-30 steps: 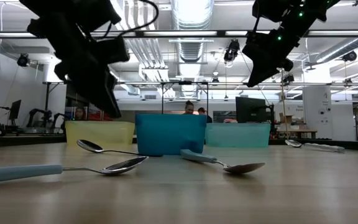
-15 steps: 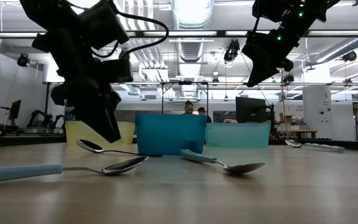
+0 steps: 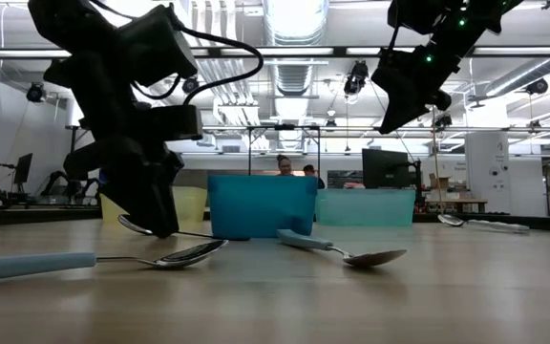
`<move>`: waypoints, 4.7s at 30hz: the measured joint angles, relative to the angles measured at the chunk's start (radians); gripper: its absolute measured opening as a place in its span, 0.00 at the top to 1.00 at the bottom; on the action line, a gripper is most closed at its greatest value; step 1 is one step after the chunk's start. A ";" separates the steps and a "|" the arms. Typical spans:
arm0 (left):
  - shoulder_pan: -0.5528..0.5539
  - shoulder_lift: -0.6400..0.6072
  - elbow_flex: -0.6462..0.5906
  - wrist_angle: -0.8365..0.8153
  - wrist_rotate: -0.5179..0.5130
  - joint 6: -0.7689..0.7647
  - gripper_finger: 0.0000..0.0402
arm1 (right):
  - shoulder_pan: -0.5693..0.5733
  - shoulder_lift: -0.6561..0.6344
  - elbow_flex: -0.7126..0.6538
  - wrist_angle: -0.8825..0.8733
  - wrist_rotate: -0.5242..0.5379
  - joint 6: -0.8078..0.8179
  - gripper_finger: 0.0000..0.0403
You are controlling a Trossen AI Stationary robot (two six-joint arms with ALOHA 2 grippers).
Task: Sort silverware by color (type)
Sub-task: Put the black spoon into the yellow bin
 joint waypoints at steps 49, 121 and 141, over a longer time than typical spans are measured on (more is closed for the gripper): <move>-0.125 -0.343 -0.002 -0.277 0.021 -0.090 1.00 | 0.042 0.114 0.006 0.552 -0.590 -0.014 0.92; -0.298 -0.236 0.390 -0.710 -0.601 0.061 1.00 | 0.247 0.773 0.747 0.127 -0.784 -0.243 0.83; -0.297 -0.269 0.391 -0.693 -0.652 0.091 0.81 | 0.243 0.773 0.744 0.131 -0.784 -0.295 0.98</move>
